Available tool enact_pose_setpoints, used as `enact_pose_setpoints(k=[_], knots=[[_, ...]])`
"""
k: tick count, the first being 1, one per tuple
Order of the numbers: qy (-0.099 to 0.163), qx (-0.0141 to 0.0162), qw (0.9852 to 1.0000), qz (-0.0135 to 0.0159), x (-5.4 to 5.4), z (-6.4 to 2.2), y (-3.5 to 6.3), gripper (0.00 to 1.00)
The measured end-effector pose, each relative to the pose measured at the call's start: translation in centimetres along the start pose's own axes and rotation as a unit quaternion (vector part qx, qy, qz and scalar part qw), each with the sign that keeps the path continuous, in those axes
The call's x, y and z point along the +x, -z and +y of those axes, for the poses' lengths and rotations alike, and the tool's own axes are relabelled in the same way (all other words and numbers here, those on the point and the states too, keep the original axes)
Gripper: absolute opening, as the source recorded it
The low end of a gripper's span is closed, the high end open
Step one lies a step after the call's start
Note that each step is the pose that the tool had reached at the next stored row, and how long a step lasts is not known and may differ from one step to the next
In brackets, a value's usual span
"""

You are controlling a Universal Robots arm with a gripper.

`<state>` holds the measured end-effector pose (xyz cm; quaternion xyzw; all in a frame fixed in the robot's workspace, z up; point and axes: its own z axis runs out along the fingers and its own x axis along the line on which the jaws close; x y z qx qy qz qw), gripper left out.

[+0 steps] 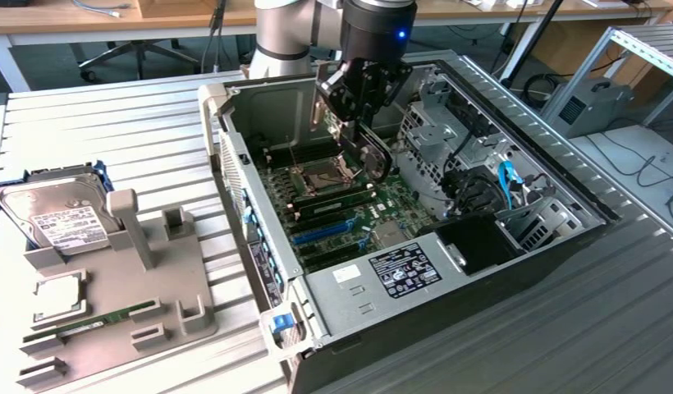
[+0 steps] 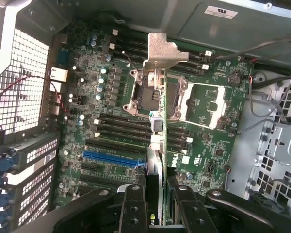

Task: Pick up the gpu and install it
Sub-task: 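Insert the gpu into the slot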

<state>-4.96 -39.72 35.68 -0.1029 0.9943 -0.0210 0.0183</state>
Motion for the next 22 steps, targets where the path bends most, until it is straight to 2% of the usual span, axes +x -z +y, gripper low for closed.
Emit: enact_pose_setpoints(k=[9,22], knots=[[0.03,-0.0009,0.9996,-0.0014,0.0,0.0,0.0,0.26],[0.05,-0.0016,0.9987,-0.0023,0.0,0.0,0.0,0.26]])
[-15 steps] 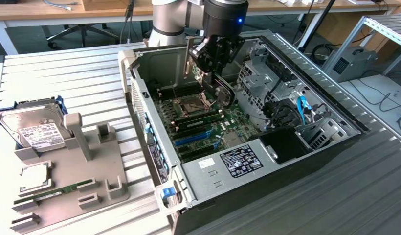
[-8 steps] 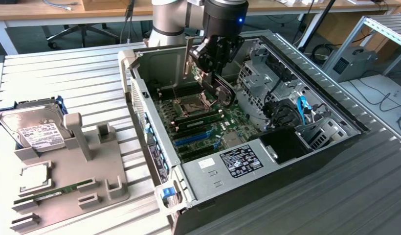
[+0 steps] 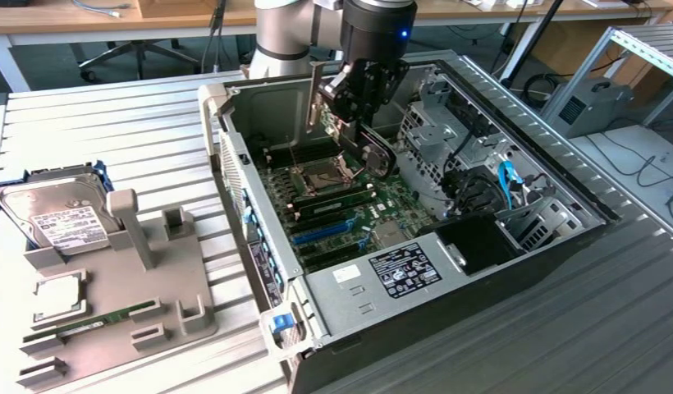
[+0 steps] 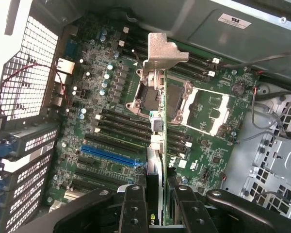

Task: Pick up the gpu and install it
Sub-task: 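Insert the gpu into the slot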

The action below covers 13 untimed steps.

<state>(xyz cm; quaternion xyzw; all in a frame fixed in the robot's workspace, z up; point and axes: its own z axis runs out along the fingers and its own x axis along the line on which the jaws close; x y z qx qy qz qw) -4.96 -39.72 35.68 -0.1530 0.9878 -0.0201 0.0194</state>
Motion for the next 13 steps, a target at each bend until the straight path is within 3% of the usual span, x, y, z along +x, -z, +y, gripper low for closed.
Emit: enact_pose_setpoints(k=[13], knots=[[0.02,-0.0007,0.9998,-0.0009,0.0,0.0,0.0,0.26]])
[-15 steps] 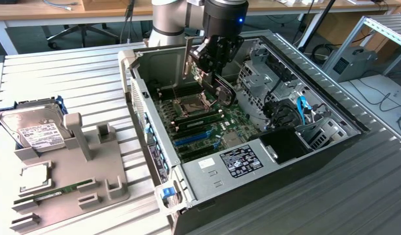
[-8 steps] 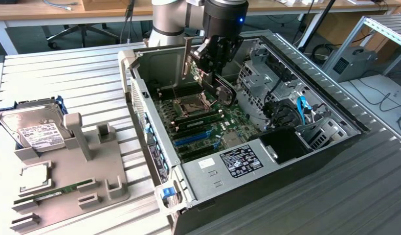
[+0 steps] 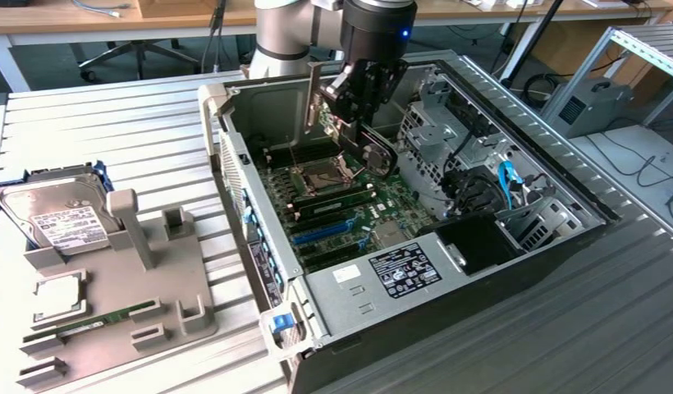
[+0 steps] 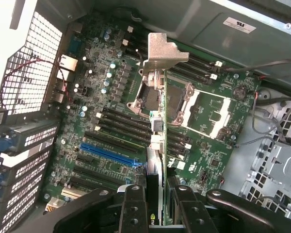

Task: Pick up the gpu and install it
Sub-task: 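Insert the gpu into the slot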

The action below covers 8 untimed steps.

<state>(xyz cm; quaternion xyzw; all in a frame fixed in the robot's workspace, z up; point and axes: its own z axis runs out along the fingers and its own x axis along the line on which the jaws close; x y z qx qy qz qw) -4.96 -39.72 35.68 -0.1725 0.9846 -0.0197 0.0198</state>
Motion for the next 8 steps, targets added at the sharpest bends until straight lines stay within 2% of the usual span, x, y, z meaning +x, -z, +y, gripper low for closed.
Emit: enact_pose_setpoints(k=[8], knots=[[0.008,-0.0003,1.0,-0.0004,0.0,0.0,0.0,0.26]])
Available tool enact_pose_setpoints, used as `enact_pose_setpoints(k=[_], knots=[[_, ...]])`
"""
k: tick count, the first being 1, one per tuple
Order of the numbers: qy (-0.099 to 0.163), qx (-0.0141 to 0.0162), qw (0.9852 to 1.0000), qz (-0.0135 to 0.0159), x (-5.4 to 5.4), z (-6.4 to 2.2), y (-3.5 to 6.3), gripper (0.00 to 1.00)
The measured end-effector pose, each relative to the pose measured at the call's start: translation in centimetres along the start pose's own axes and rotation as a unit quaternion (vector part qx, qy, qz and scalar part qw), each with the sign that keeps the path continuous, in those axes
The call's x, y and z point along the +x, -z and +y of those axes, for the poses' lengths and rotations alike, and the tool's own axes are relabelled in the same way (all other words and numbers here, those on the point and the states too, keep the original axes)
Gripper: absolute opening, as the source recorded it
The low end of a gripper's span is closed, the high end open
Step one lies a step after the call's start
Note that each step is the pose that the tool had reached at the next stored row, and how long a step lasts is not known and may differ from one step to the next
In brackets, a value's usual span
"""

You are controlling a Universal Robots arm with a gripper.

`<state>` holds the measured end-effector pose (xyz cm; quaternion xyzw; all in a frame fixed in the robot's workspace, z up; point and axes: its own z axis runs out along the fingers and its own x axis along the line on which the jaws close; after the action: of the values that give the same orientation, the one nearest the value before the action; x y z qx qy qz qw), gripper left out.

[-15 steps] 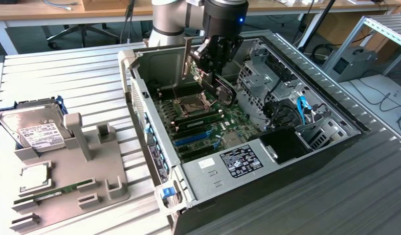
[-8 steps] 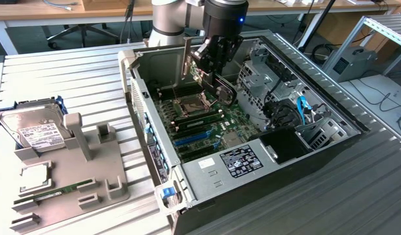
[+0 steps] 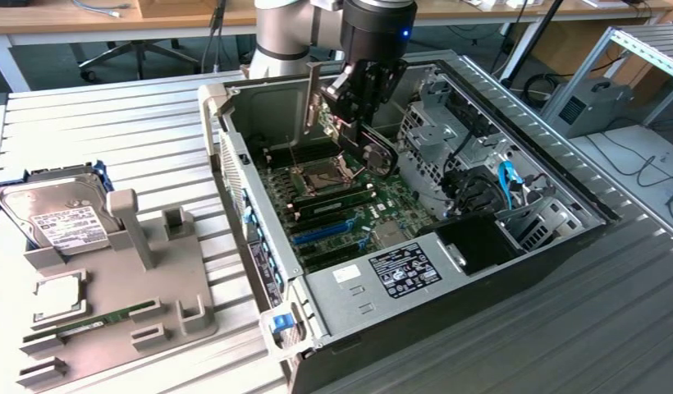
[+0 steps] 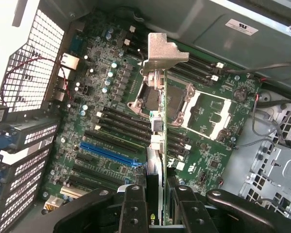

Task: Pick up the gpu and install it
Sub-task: 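Insert the gpu into the slot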

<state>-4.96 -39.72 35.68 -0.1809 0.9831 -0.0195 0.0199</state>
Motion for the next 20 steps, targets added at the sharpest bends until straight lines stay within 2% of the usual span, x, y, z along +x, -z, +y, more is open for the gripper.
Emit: enact_pose_setpoints(k=[20], knots=[[0.015,-0.0005,0.9999,-0.0007,0.0,0.0,0.0,0.26]])
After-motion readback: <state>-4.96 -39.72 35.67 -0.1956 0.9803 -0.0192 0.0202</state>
